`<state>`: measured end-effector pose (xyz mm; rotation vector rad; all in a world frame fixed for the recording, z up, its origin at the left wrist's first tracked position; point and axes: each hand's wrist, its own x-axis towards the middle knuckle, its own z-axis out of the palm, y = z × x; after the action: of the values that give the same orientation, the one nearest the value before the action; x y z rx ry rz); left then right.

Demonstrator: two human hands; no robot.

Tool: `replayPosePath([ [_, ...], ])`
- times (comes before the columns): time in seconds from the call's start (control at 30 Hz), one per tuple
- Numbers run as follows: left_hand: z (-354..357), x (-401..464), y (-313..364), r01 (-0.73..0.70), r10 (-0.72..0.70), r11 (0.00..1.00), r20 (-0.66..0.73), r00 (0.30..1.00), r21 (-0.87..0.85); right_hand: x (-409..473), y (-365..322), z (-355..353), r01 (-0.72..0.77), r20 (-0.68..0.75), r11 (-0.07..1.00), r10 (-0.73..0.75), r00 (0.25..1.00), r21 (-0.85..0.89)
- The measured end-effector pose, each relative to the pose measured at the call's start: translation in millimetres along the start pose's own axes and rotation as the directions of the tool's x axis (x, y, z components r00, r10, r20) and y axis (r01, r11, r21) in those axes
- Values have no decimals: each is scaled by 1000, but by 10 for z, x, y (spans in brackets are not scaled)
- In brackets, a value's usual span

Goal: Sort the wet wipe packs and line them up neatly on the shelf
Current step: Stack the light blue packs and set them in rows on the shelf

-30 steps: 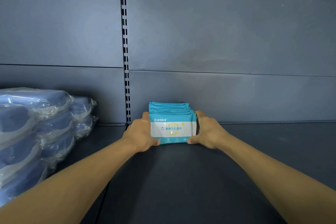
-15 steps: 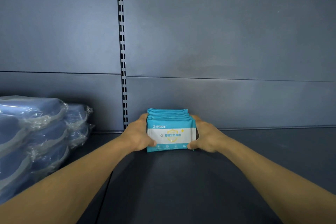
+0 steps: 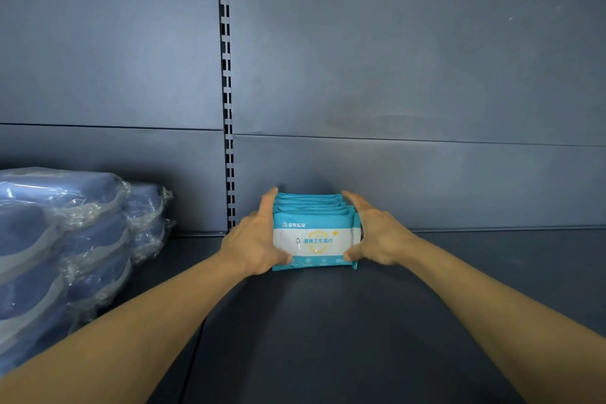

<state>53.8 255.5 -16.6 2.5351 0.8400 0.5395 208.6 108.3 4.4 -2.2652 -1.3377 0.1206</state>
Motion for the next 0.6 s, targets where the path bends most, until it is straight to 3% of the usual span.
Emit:
replayPosePath([
  [0.2,16,10,42,6,-6,998,8,1000,57,0,16,48,55,-14,986,-58,998,-159],
  [0.37,4,-13,60,21,-21,998,6,1000,54,-59,66,18,39,-88,989,-53,995,-146],
  [0.6,-19,-79,38,26,-26,999,0,1000,32,-144,13,96,63,-117,936,-109,987,-346],
])
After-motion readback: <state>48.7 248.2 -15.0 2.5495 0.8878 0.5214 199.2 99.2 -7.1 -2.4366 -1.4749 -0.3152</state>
